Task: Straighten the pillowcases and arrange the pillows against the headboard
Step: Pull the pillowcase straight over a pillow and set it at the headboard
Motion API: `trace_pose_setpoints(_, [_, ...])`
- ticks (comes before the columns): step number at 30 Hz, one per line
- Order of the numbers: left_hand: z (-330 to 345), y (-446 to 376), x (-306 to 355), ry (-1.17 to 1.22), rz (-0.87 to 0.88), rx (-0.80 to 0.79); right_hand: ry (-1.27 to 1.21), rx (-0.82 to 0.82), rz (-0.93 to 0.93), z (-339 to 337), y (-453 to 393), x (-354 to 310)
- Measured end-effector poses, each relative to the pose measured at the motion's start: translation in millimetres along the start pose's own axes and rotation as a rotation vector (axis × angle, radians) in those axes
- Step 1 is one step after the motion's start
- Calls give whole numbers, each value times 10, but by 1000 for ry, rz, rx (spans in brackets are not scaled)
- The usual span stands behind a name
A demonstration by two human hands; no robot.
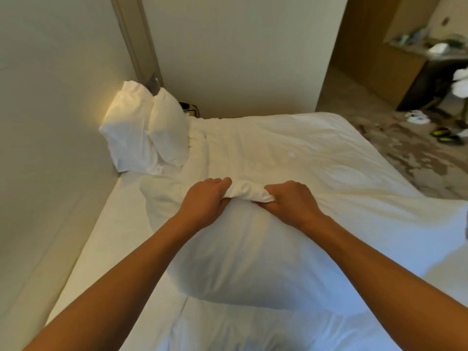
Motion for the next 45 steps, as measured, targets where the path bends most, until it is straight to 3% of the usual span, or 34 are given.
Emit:
trace_pose_setpoints(5, [567, -192, 480, 64, 12, -31, -68, 12, 68, 292, 452, 743])
trace_pose_setpoints(12, [1809, 17, 482, 85, -276, -389, -78, -325, 283, 1301, 1538, 1816])
trace_pose_setpoints(16, [1945, -171, 364, 45, -314, -469, 34, -164, 286, 1209, 1767, 2305])
trace_pose_setpoints(22, [2157, -238, 621, 44, -372, -605, -90, -278, 302, 1364, 1696, 2552])
trace_pose_setpoints(31, [2095, -212, 818, 30, -373, -509, -129, -187, 198, 1377, 1693, 2420])
trace_pose_setpoints(37, [1832, -186, 694, -69, -300, -470, -4, -112, 178, 919, 1682, 2384])
trace_pose_setpoints(42, [1489, -256, 656, 14, -303, -415, 12, -121, 197, 514, 1482, 2169])
trace_pose_setpoints(45, [1189, -347, 618, 91, -291, -323, 9, 7, 190, 89, 1286, 2052])
Point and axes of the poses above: each hand's wrist, its own y-axis away from the middle knuckle, its own z-axis out of the palm, x = y × z, the point moved 7 cm from there along -y, towards the middle knuckle, and after that the axes turned 13 degrees about -z, right-handed, at the moved point
